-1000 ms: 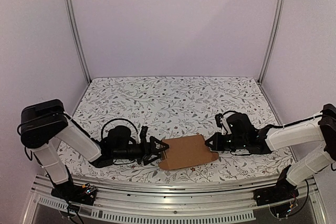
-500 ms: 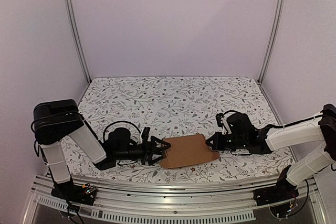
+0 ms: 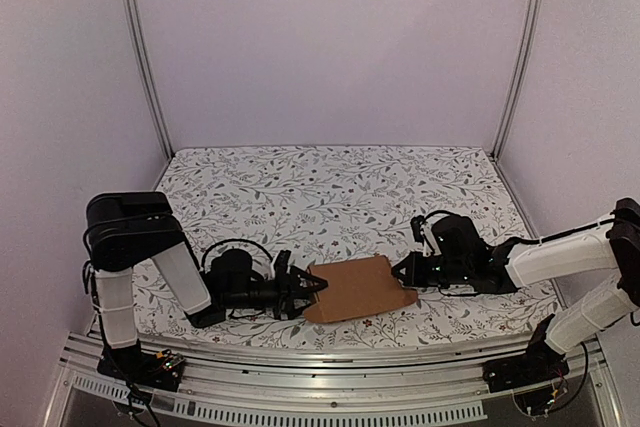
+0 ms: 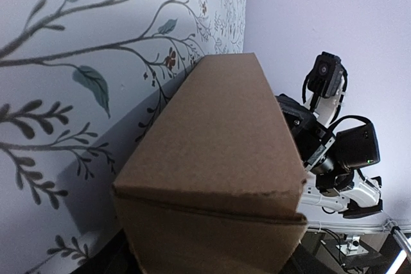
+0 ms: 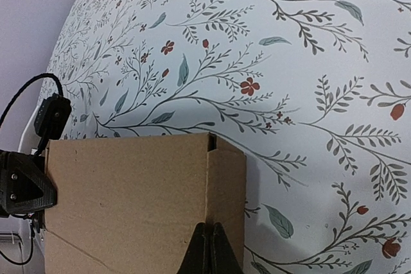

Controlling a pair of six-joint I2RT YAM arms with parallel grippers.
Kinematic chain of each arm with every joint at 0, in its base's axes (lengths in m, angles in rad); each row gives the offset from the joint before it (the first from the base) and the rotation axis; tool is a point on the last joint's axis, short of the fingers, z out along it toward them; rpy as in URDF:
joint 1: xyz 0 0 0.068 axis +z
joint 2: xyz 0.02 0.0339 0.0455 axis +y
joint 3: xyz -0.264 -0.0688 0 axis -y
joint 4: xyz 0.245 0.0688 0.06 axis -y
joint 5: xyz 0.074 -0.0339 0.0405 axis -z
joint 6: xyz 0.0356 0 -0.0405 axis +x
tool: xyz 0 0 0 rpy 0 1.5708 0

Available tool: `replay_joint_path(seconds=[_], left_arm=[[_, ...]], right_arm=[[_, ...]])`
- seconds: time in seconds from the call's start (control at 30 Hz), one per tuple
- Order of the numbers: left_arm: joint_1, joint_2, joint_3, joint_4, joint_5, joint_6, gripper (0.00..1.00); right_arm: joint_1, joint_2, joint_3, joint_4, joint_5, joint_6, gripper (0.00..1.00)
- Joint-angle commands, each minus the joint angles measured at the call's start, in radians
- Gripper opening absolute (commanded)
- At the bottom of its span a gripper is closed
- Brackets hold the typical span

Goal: Fold the paper box

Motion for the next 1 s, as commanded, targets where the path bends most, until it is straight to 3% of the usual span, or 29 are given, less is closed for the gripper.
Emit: replay_joint_path(seconds=[0.0, 0.27, 0.4, 0.67, 0.97], left_arm=[[0.008, 0.012, 0.015, 0.123, 0.019, -0.012, 0.59], [0.009, 0.038, 0.014, 0.192, 0.019, -0.039, 0.45], [0.009, 0.069, 0.026, 0.214, 0.033, -0.054, 0.36], [0.011, 0.028, 0.017, 0.207, 0.038, -0.052, 0.29], [0.015, -0.061, 0.007, 0.101, 0.067, -0.014, 0.22]], right_arm=[[0.005, 0.005, -0.026, -0.059, 0.011, 0.007, 0.0], [0.007, -0.001, -0.027, -0.057, 0.006, 0.006, 0.03], [0.007, -0.019, -0.028, -0.059, 0.009, 0.001, 0.17], [0.006, -0.104, 0.018, -0.127, 0.027, -0.06, 0.47], [0.005, -0.306, 0.127, -0.357, 0.089, -0.235, 0.69]])
